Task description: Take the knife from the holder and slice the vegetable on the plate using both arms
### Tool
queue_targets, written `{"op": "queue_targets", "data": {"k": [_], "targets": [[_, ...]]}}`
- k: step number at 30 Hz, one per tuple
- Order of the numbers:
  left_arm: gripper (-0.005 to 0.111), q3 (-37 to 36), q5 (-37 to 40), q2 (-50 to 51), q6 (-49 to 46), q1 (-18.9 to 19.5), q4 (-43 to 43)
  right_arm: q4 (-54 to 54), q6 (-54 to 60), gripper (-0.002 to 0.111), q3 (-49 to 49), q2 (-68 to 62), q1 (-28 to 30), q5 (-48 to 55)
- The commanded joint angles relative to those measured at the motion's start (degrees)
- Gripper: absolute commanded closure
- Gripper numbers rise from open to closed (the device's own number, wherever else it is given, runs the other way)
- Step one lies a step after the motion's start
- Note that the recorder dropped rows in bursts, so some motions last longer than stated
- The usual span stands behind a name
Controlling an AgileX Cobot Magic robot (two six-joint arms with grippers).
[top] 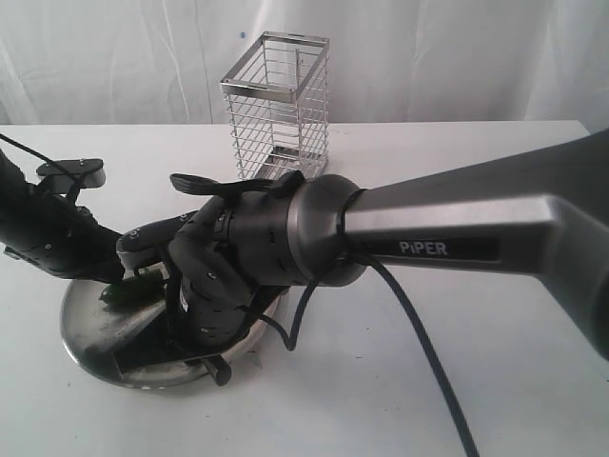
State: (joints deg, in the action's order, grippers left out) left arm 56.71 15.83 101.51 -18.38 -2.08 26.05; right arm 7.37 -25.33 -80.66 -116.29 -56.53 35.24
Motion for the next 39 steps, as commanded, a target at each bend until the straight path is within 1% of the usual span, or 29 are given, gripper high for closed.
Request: {"op": "queue_targets", "data": {"k": [1,7,10,16,24,35,39], "targets": [[0.107,-0.3,1.4,0.9,0.6,-0.3,0.9,-0.3,0.0,0.108,0.1,0.2,-0.1,2.4],[0.107,-0.3,1.3,0.9,0.6,-0.3,0.9,-4.1,3.4,0.108,0.1,0.2,-0.1,8.3],[0.107,-0.3,1.3,0.9,0.6,-0.3,0.9,-4.5,4.1,0.108,0.1,0.9,-0.1,9.5],[0.107,-0.3,2.1,0.9,0.6,-0.3,0.9,-4.5,4.7,0.108,-0.1,2.1,-0.1,6.3],[0.107,-0.3,3.1,0.9,0.6,-0.3,0.9,-4.5,7.3,0.108,-2.8,-0.1,0.0,6.1],[0.107,-0.3,3.5,0.9,0.5,-0.3,0.9,-1.3,7.9,0.108,-9.4,-5.1,0.1,7.5],[0.107,-0.3,3.7,0.9,0.5,-0.3,0.9,-1.1,8.6,0.108,-12.5,-6.2,1.1,7.5]]}}
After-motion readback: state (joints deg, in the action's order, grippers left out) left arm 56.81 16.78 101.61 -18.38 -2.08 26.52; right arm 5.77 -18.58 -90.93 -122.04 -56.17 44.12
